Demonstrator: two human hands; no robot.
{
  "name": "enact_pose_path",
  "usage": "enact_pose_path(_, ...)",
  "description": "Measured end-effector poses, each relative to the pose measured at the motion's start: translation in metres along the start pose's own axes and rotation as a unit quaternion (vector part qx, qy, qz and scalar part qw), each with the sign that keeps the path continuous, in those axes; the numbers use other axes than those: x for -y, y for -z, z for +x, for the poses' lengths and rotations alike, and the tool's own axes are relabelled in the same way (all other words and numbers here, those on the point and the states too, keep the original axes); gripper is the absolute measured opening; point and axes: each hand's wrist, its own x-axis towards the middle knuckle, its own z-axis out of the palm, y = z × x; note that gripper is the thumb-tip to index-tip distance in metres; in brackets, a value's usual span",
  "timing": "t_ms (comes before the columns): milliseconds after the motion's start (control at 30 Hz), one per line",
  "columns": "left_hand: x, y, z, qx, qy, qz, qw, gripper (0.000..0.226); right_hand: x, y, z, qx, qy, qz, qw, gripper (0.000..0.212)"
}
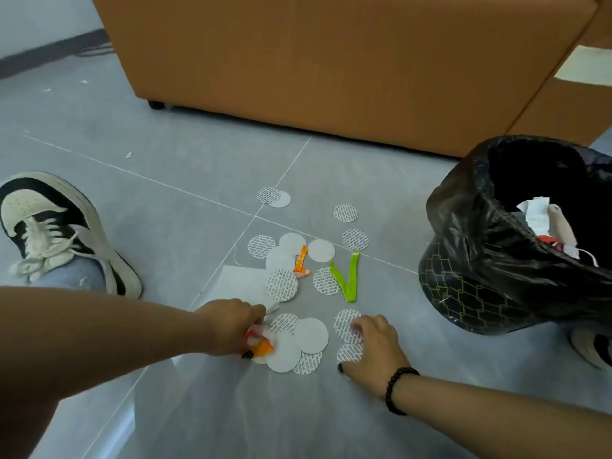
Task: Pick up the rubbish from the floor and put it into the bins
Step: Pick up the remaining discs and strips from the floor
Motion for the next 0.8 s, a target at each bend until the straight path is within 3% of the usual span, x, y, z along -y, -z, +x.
enact_pose_path(300,-0.002,-0.004,0.002,-0.028,-0.016,-0.024,0.999,0.029,0.000,-0.016,-0.011,-0.096,-0.031,0.142,0.985,0.064)
enact_pose_path(433,-0.012,-0.001,0.004,-0.028,-0.037,-0.030,0.998,0.067,0.000,-0.023,-0.021,-0.147,-0.073,0.226,0.960,0.059)
enact_pose_path(533,-0.028,0.008,0.004,-0.034,-0.036,-0.001,0.999,0.067,-0.002,-0.024,-0.027,-0.189,-0.096,0.276,0.938,0.060)
enact_pose_path(667,-0.034,-0.007,0.003,-0.069,0.061,-0.136,0.986,0.052,0.003,-0.017,-0.020,-0.178,-0.062,0.301,0.935,0.061)
enact_pose_path(800,-0.038,-0.035,-0.009,-0.110,0.141,-0.289,0.940,0.050,0.018,-0.017,-0.010,-0.100,-0.010,0.233,0.967,0.057)
